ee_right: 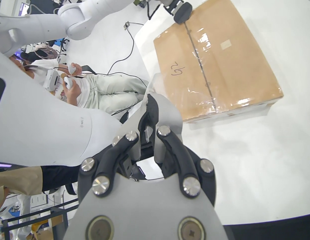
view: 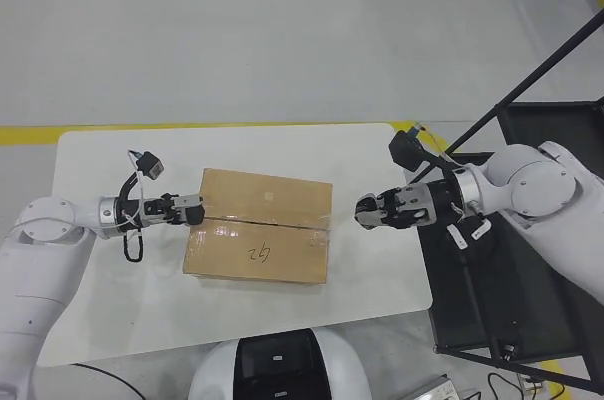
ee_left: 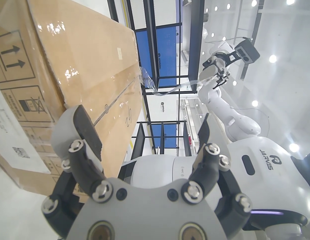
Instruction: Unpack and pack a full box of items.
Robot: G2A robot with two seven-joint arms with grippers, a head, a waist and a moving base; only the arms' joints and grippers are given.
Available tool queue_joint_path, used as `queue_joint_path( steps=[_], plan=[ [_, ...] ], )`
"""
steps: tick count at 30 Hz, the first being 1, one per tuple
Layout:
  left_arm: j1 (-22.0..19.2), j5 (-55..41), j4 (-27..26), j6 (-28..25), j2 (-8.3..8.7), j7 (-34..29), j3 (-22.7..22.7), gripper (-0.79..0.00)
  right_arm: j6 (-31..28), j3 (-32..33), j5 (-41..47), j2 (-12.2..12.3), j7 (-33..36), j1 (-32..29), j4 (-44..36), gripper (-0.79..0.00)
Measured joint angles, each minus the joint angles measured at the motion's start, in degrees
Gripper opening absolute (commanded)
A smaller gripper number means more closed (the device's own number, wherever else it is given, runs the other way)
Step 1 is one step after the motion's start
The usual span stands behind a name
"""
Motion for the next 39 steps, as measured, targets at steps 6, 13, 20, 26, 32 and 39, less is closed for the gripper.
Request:
queue_joint_path(
  steps=[6, 13, 20, 26, 32, 39],
  plan=[
    [0.4, -0.4, -0.2, -0.3, 0.13, -0.1, -0.8, 0.0, 4.4, -8.5, -7.6, -5.2, -0.9, 9.2, 4.6, -0.785],
    [1.4, -0.6, -0.8, -0.2, 0.51, 0.1, -2.3, 0.0, 0.6, -13.2, -6.1, -9.3, 2.3, 16.1, 6.7, -0.785],
    [1.7, -0.5, -1.1, -0.1, 0.57, 0.2, -2.6, 0.0, -1.4, -14.2, -7.8, -11.5, -0.7, 18.5, 8.0, -0.785],
    [1.7, -0.5, -1.1, -0.1, 0.57, 0.2, -2.6, 0.0, -1.5, -14.5, -8.5, -11.8, -1.2, 18.4, 8.1, -0.785],
    [1.7, -0.5, -1.1, -0.1, 0.57, 0.2, -2.6, 0.0, -1.5, -14.4, -8.5, -11.7, -1.2, 18.4, 8.1, -0.785],
    [2.6, 0.2, -2.5, 0.7, 0.63, 2.7, -3.0, 0.0, -1.5, -14.4, -8.5, -11.7, -1.2, 18.4, 8.1, -0.785]
  ],
)
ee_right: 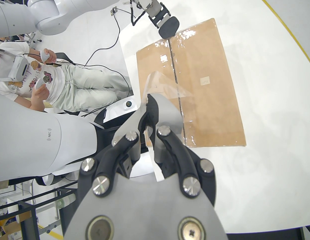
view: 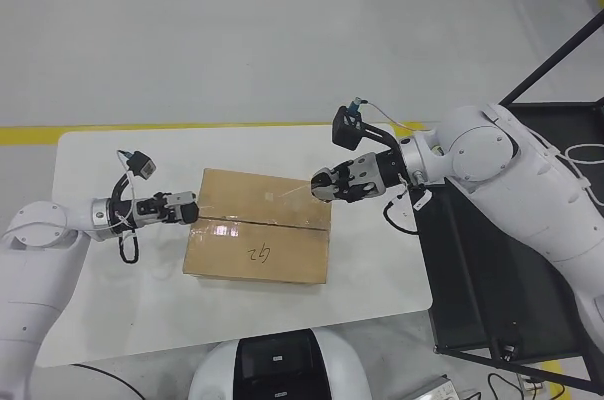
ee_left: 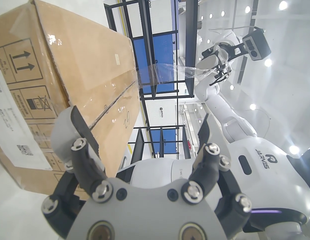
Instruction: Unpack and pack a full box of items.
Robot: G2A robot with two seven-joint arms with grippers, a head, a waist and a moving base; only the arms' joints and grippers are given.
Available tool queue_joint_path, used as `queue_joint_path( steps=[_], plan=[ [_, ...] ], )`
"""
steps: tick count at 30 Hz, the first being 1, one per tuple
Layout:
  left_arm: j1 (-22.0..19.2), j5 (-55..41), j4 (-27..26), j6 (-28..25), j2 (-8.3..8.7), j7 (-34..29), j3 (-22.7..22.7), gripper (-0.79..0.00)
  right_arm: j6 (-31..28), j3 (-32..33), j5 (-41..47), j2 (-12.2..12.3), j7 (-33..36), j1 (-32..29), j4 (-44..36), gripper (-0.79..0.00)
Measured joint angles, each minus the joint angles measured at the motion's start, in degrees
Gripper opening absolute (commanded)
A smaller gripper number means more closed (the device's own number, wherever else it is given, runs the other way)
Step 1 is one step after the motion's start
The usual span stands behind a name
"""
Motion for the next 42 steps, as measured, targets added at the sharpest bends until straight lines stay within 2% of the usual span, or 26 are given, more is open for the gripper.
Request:
queue_joint_path(
  steps=[7, 29, 42],
  plan=[
    [1.2, 0.4, -1.4, 0.7, 0.26, 1.3, -1.1, 0.0, 0.9, -1.7, -3.1, -1.1, -1.5, -0.9, -1.8, -0.785],
    [2.9, 1.8, -3.2, 1.8, 0.54, 1.8, -2.3, 0.0, -1.5, -14.2, -7.5, -13.1, -6.2, 5.9, 12.2, -0.785],
    [3.1, 2.2, -3.6, 2.2, 0.48, 1.8, -2.3, 0.0, -2.3, -17.3, -9.6, -18.0, -5.1, 6.8, 15.5, -0.785]
  ],
)
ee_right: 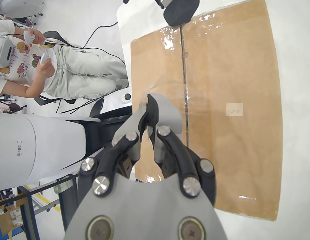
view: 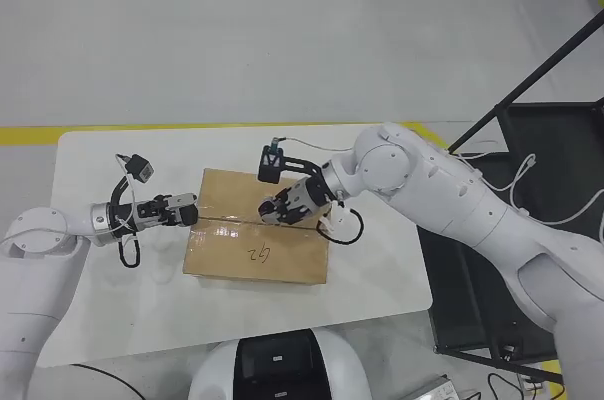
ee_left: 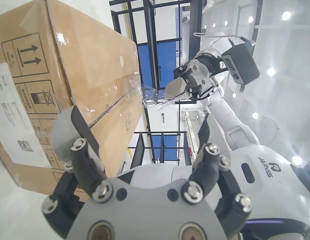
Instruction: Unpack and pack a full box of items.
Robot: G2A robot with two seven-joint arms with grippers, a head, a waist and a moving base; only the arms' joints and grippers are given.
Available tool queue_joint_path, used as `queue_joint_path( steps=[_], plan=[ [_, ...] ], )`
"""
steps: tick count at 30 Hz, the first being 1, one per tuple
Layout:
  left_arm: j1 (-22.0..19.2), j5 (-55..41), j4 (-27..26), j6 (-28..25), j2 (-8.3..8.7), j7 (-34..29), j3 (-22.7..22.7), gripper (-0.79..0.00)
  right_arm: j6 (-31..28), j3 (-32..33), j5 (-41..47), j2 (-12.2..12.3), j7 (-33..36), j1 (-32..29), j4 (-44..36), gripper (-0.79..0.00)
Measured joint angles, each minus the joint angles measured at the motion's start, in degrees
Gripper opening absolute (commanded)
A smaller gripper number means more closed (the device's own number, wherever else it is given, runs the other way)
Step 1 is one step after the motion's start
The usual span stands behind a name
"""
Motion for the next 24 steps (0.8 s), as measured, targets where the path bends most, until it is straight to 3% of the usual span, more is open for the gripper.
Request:
queue_joint_path(
  steps=[24],
  plan=[
    [0.9, 0.6, -0.8, 0.7, 0.15, 0.4, -0.9, 0.0, 2.2, -3.9, -6.4, -9.1, -1.6, 1.5, 9.0, -0.785]
  ],
)
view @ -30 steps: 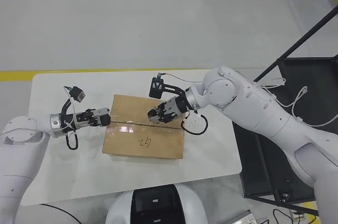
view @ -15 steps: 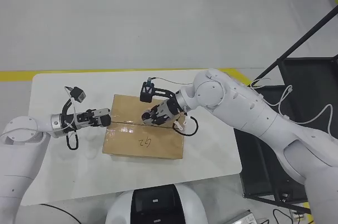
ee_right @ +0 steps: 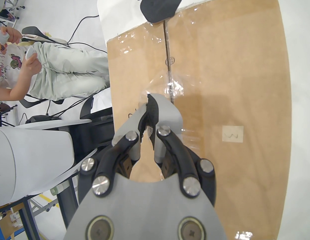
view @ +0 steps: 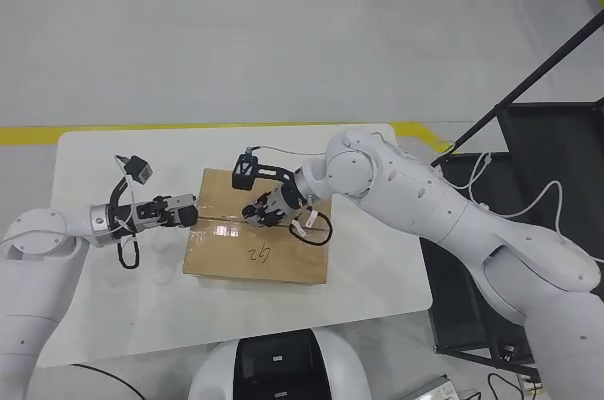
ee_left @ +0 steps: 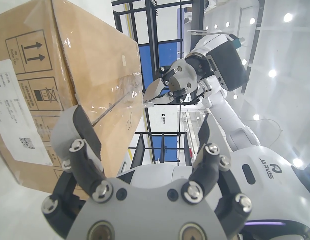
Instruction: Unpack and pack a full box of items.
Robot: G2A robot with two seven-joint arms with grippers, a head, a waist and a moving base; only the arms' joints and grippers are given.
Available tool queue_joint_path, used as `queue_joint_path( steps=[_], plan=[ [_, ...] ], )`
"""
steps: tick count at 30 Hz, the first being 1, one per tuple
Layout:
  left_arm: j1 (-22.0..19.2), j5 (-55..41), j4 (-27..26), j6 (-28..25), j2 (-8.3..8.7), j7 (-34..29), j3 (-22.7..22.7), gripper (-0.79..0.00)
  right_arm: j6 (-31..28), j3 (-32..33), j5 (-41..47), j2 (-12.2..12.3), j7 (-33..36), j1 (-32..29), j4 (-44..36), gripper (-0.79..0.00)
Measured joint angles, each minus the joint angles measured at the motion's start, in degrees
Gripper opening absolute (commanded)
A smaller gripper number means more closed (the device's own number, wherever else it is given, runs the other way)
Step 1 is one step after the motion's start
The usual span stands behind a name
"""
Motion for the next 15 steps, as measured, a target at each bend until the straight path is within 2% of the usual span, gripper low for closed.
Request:
queue_joint_path(
  steps=[4, 8, 15],
  plan=[
    [0.2, 0.0, -0.2, 0.2, 0.03, 0.0, -0.2, 0.0, -0.9, -0.3, 0.0, -1.4, 0.5, 0.3, 0.8, -0.785],
    [0.4, 0.0, -0.2, 0.2, 0.06, 0.0, -0.3, 0.0, -4.2, 0.4, 3.0, -2.1, 1.7, 0.2, 1.1, -0.785],
    [0.1, 0.1, -0.3, 0.4, -0.17, -0.2, 0.5, 0.0, -10.6, 3.2, 7.6, -1.3, 5.1, -0.5, 0.3, -0.785]
  ],
)
